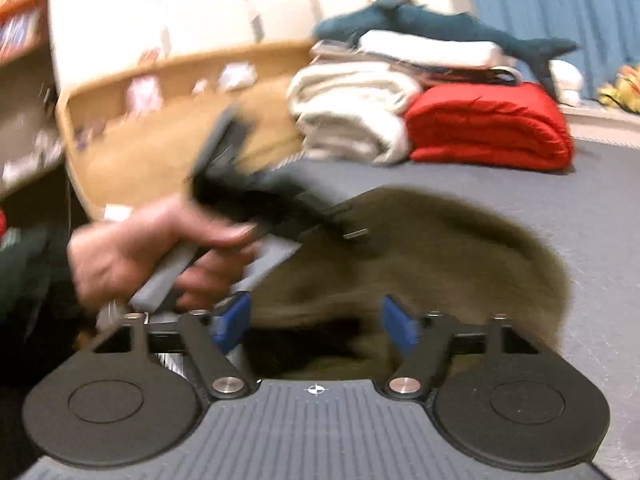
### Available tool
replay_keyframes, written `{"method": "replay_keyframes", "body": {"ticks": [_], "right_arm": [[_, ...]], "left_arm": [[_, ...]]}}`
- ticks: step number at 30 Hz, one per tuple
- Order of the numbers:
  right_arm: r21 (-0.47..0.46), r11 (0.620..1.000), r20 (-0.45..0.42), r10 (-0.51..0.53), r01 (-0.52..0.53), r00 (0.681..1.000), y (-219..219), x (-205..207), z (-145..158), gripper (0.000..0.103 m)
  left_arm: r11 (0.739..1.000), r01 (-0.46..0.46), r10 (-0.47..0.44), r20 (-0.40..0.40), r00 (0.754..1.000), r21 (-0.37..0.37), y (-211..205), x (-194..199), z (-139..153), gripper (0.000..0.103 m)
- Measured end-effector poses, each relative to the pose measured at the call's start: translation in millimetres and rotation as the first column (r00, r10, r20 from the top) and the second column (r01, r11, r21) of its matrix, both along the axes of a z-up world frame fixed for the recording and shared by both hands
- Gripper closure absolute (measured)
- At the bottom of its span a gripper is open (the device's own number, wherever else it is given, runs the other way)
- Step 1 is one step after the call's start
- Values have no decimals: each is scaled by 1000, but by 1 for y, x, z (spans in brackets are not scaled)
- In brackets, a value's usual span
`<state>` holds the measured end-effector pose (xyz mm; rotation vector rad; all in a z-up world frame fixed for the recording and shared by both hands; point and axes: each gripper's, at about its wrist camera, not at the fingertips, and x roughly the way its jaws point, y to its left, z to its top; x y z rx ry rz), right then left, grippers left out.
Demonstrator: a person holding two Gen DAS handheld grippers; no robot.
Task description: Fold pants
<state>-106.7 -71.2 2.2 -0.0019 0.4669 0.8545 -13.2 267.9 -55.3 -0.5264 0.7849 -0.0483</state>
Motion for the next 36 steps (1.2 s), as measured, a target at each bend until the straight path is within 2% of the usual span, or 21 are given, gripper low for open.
{"method": "replay_keyframes", "body": {"ticks": [1,3,4,6,8,10,12,13,15,17,18,20,21,23,25,28,29,30,33,35,36], "right_arm": [[12,999,-24,-30,30,999,-5,10,0,23],[-1,992,-111,-127,128,986,-13,38,-6,21],[-16,982,-156,-186,186,970,-16,52,-12,20],[-69,947,-258,-321,314,911,-24,83,-28,18],[-125,910,-383,-411,394,827,-32,116,-49,18],[-161,894,-506,-439,419,742,-37,143,-74,18],[-164,900,-608,-415,405,676,-38,165,-94,18],[-144,907,-649,-388,395,654,-38,174,-102,18],[-96,924,-685,-332,371,649,-35,187,-109,18],[-57,927,-695,-304,371,651,-34,197,-110,18],[-46,923,-704,-301,382,643,-34,201,-110,16],[-31,915,-736,-293,402,610,-35,210,-111,14],[-28,913,-746,-291,408,599,-35,214,-112,14],[-25,913,-749,-287,407,597,-35,220,-112,15],[-9,898,-751,-296,440,589,-37,231,-110,22],[-15,901,-746,-300,434,595,-38,245,-106,41],[-26,903,-735,-309,430,604,-35,247,-107,47],[-27,904,-727,-311,427,612,-32,250,-108,49],[-23,907,-711,-311,421,631,-27,254,-107,51],[-17,907,-696,-312,421,646,-27,253,-103,50],[-14,907,-699,-309,420,645,-28,251,-101,45]], "left_arm": [[999,-36,37,-41,998,13,10,-1,-6,43],[996,-81,83,-83,993,26,25,-2,-16,21],[995,-92,94,-88,992,24,31,-3,-18,19],[993,-121,120,-118,986,-1,38,-3,-24,18],[992,-118,110,-138,984,-51,45,-2,-26,16],[995,-61,49,-153,987,-79,41,0,-28,9],[999,24,-31,-200,979,-40,27,8,-34,9],[997,78,-75,-237,969,2,16,11,-38,9],[986,156,-135,-278,951,55,3,10,-45,9],[978,194,-168,-275,947,72,0,5,-45,9],[973,217,-189,-263,946,81,-2,2,-42,9],[938,316,-272,-259,927,145,-15,-10,-39,5],[910,366,-310,-269,912,193,-23,-16,-40,3],[855,451,-377,-292,879,254,-32,-32,-46,2],[829,493,-419,-292,860,263,-32,-42,-47,0],[789,544,-461,-310,832,287,-33,-57,-47,0],[786,548,-463,-315,828,286,-32,-60,-47,0],[796,535,-453,-309,836,282,-31,-61,-46,0],[849,462,-416,-215,884,257,-17,-59,-29,1],[902,378,-353,-147,924,207,-2,-56,-19,1],[929,330,-312,-126,942,167,7,-47,-18,1]]}}
